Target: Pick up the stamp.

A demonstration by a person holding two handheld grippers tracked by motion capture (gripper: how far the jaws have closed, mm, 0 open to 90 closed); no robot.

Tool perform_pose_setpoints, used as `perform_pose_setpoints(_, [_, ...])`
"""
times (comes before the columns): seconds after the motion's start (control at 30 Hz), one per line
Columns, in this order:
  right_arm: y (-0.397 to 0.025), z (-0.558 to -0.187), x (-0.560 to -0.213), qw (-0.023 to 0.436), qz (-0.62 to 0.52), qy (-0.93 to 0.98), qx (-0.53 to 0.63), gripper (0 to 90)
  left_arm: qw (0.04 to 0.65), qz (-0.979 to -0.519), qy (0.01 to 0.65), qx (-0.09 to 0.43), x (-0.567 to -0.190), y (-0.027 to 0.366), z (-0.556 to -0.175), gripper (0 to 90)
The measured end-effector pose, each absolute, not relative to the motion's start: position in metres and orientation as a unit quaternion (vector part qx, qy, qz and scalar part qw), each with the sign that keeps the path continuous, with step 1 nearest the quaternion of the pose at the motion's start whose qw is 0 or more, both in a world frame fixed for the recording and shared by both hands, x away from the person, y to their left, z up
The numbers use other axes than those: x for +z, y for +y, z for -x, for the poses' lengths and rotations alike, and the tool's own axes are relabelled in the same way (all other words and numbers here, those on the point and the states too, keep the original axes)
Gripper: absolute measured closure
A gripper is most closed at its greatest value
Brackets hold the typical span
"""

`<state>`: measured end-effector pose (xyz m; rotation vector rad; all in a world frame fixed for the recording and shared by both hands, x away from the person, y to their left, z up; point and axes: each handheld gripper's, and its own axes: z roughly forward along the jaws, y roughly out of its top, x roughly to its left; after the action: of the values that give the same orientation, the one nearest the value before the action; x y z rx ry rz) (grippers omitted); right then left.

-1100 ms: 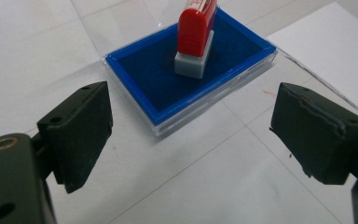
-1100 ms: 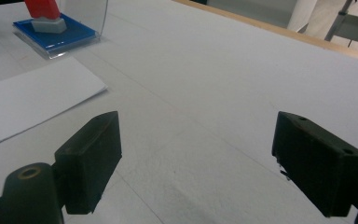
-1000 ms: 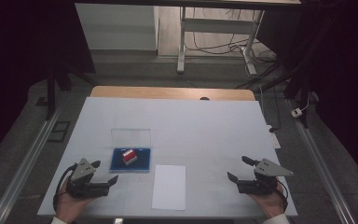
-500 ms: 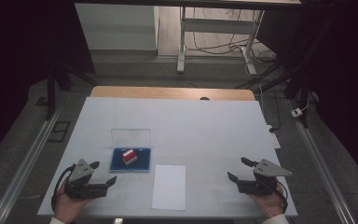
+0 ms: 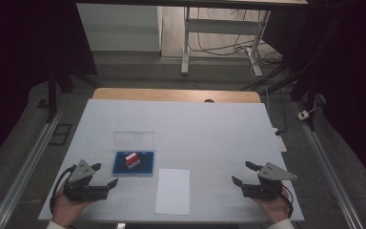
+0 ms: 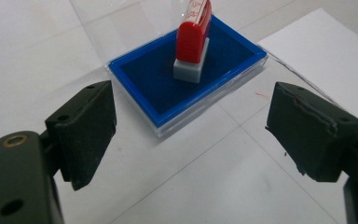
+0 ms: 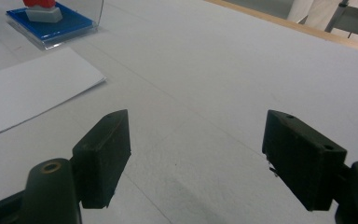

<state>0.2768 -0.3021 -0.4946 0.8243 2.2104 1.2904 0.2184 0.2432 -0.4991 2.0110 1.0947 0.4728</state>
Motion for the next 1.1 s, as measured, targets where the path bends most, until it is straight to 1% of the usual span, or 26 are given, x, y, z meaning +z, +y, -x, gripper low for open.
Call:
perform_pose_setpoints(0.37, [-0.299,-0.275,-0.497,0.222,-0.295,0.806,0.462,23.3,0.368,-0.822,0.4,0.17,-0.483,0.236,-0.236,18.5])
perform_pose_setpoints(0.7, [-0.297,-0.275,-0.498,0.214,-0.289,0.812,0.46,24.5,0.364,-0.837,0.374,0.164,-0.475,0.234,-0.243,20.1])
perform_pose_setpoints(1.1, [-0.297,-0.276,-0.501,0.209,-0.287,0.815,0.458,24.9,0.351,-0.853,0.349,0.167,-0.462,0.224,-0.262,21.7])
